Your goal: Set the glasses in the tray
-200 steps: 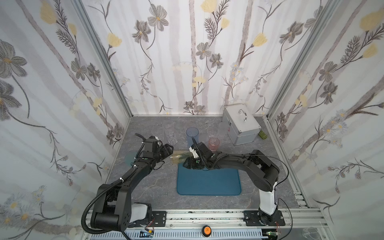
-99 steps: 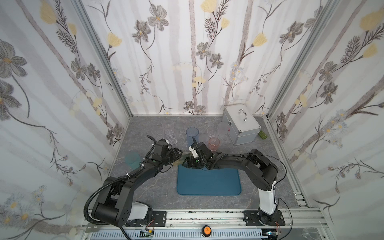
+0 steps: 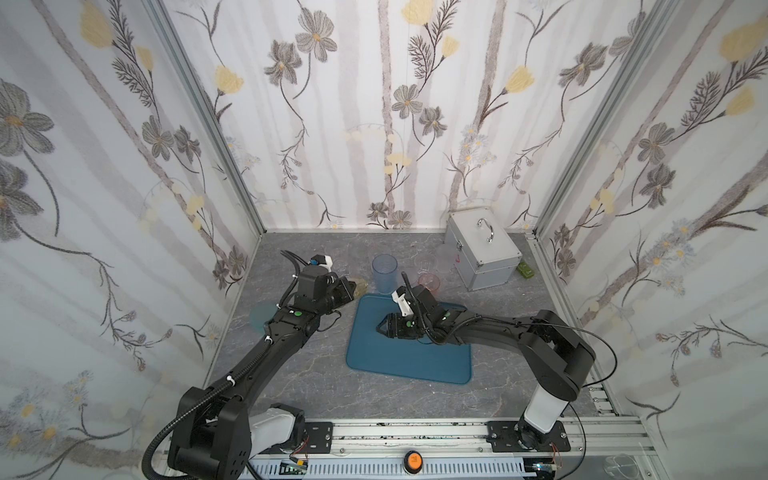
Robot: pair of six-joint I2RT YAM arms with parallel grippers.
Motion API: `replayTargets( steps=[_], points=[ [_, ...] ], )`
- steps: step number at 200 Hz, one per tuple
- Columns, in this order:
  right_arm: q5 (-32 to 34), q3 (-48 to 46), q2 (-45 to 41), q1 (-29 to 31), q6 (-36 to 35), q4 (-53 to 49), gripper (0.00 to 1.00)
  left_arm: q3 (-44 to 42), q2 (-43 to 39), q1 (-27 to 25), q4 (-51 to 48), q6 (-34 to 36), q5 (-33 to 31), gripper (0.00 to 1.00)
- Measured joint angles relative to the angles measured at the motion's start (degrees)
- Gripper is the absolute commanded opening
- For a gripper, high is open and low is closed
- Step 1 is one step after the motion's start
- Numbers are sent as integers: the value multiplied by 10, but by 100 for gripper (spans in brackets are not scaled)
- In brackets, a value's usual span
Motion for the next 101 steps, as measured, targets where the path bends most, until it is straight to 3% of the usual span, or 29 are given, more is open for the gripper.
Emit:
replayTargets(
  steps=[48,101],
  points=[
    [50,-48,-25,-38,-23,-33,63,113,30,-37,-185,91,-50,0],
    [72,-64,-48,-38,-37,-52,63,238,191,-128,-304,162,-111,0]
  ],
)
